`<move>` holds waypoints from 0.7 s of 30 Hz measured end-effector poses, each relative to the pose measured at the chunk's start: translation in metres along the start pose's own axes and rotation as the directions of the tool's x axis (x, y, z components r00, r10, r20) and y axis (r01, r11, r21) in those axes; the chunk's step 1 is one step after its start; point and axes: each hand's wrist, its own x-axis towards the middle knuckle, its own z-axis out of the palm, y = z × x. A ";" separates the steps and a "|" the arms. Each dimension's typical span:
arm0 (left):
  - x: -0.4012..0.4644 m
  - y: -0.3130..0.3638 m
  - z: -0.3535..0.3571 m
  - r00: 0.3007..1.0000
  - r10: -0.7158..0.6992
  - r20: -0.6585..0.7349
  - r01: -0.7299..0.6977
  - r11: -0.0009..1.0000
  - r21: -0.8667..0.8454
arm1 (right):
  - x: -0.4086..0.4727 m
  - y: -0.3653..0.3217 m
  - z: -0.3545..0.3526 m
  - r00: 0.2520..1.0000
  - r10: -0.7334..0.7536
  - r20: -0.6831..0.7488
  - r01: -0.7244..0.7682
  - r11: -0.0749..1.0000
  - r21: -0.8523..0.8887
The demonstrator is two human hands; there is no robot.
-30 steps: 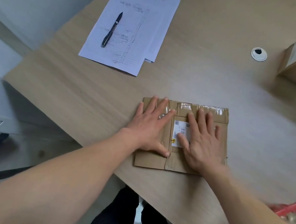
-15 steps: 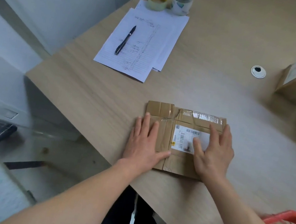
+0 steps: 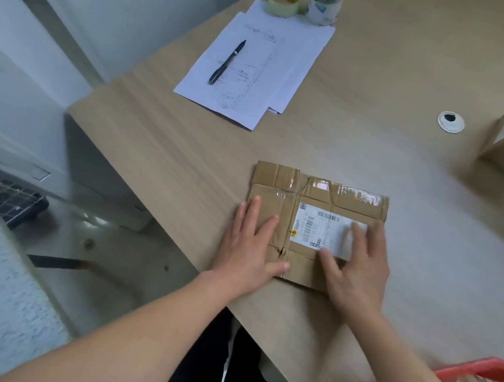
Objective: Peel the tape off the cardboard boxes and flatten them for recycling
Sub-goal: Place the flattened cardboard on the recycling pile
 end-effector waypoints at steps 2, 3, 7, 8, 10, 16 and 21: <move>-0.001 0.005 -0.008 0.989 -0.112 -0.097 0.088 0.970 -0.227 | 0.000 -0.007 -0.014 0.979 0.196 -0.051 -0.186 0.971 0.153; -0.002 0.007 -0.012 0.978 -0.173 -0.115 0.130 0.941 -0.313 | -0.001 -0.009 -0.019 0.957 0.285 -0.045 -0.272 0.943 0.194; -0.016 0.007 -0.037 0.935 -0.344 -0.090 0.268 0.849 -0.456 | -0.003 -0.025 -0.032 0.866 0.492 0.088 -0.486 0.791 0.371; -0.023 0.001 -0.044 0.924 -0.368 -0.103 0.280 0.835 -0.474 | -0.004 -0.033 -0.036 0.868 0.486 0.106 -0.484 0.777 0.403; -0.040 -0.016 -0.055 0.907 -0.394 -0.152 0.270 0.818 -0.508 | -0.008 -0.053 -0.039 0.898 0.419 0.131 -0.434 0.799 0.416; -0.122 -0.087 -0.081 0.775 -0.535 -0.335 0.287 0.772 -0.568 | -0.042 -0.148 -0.020 0.981 0.033 0.193 -0.103 0.925 0.367; -0.214 -0.162 -0.092 0.618 -0.684 -0.387 0.335 0.675 -0.658 | -0.098 -0.235 0.016 0.925 -0.280 0.256 0.165 0.904 0.394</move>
